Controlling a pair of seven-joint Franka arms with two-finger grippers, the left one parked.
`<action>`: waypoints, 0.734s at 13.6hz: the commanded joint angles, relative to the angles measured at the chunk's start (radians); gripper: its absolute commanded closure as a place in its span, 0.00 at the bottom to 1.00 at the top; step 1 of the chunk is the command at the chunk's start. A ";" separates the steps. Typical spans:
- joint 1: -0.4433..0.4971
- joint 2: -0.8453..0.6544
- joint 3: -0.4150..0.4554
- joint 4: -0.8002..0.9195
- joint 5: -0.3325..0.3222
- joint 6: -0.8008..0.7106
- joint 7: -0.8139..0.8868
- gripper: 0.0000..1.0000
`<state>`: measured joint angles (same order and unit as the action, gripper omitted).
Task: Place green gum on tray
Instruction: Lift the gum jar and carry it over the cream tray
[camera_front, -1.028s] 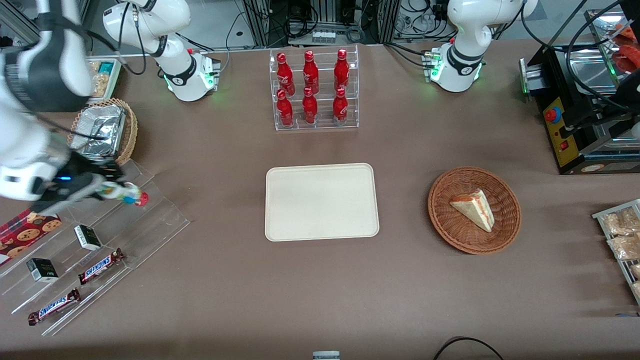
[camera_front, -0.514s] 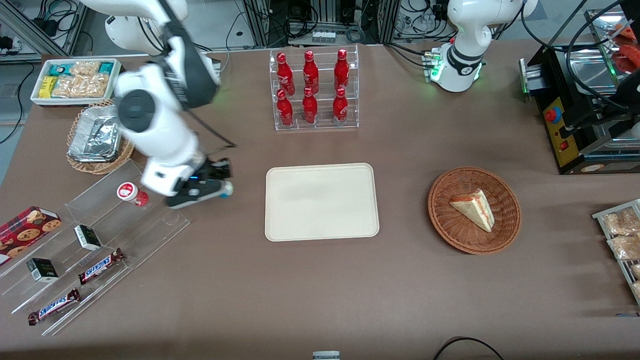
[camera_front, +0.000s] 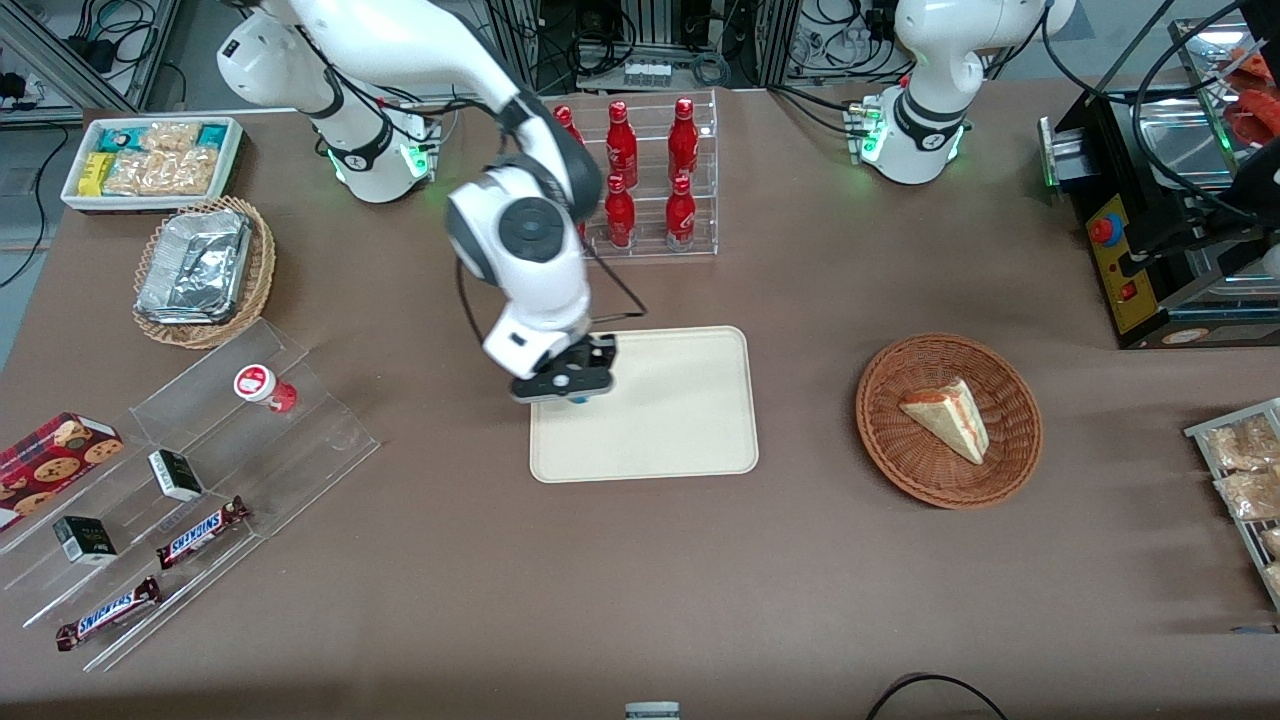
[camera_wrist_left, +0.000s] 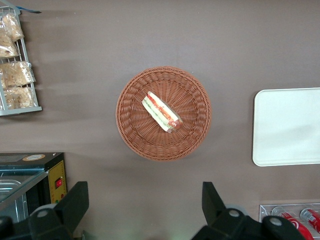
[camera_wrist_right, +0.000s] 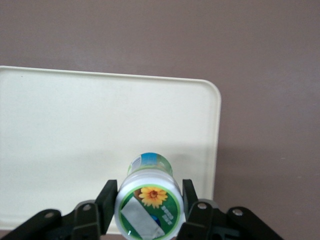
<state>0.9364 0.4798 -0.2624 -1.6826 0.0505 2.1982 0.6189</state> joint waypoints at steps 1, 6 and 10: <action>0.033 0.115 -0.014 0.087 0.012 0.047 0.083 1.00; 0.070 0.217 0.012 0.138 0.012 0.087 0.145 1.00; 0.068 0.235 0.020 0.138 0.052 0.089 0.136 1.00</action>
<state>1.0081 0.6904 -0.2415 -1.5795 0.0599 2.2870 0.7593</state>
